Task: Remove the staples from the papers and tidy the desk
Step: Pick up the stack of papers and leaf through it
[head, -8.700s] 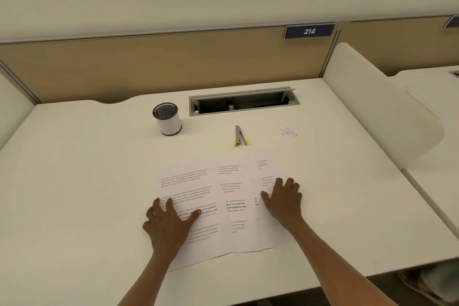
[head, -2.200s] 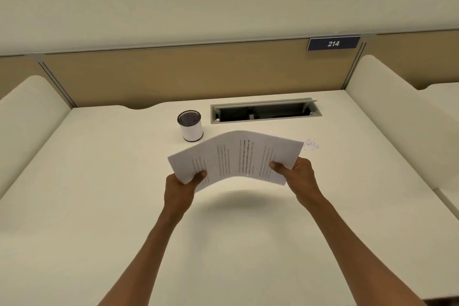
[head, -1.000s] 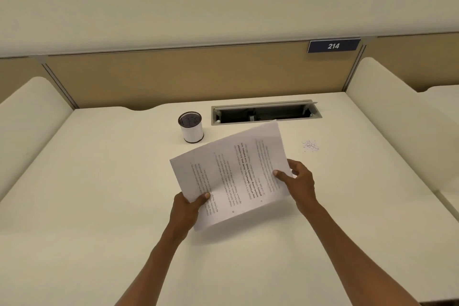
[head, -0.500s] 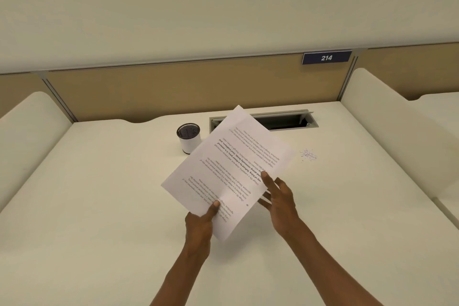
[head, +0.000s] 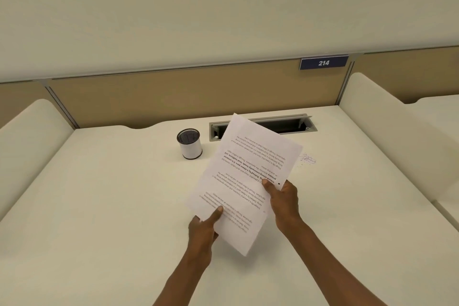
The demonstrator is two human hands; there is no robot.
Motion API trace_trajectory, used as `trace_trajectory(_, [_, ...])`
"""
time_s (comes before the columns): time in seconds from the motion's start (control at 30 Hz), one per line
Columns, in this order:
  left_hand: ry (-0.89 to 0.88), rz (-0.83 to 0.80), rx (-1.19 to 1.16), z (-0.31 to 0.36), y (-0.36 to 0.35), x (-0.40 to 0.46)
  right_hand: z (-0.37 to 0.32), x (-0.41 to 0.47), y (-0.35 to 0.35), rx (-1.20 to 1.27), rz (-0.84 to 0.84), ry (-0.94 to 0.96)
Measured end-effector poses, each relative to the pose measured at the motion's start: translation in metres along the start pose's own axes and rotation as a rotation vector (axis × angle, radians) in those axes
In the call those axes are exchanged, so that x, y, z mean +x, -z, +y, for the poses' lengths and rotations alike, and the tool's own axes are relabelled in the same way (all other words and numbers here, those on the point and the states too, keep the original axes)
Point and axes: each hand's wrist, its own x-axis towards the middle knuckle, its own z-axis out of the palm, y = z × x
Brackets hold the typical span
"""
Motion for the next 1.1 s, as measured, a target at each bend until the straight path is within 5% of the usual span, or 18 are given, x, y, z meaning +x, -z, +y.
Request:
trace_trajectory(0.17, [-0.184, 0.23, 0.229, 0.037, 0.008, 0.01, -0.002, 0.006, 0.013, -0.133, -0.026, 0.016])
trace_trajectory(0.33, [-0.421, 0.071, 0.462, 0.083, 0.008, 0.025, -0.004, 0.004, 0.015, -0.171, -0.105, 0.052])
trace_trajectory(0.6, [-0.342, -0.305, 0.554, 0.101, 0.002, 0.02, -0.013, 0.002, 0.01, -0.129, -0.321, 0.052])
trace_trajectory(1.1, [-0.555, 0.121, 0.383, 0.063, -0.008, 0.013, -0.025, -0.001, -0.015, -0.213, -0.226, 0.241])
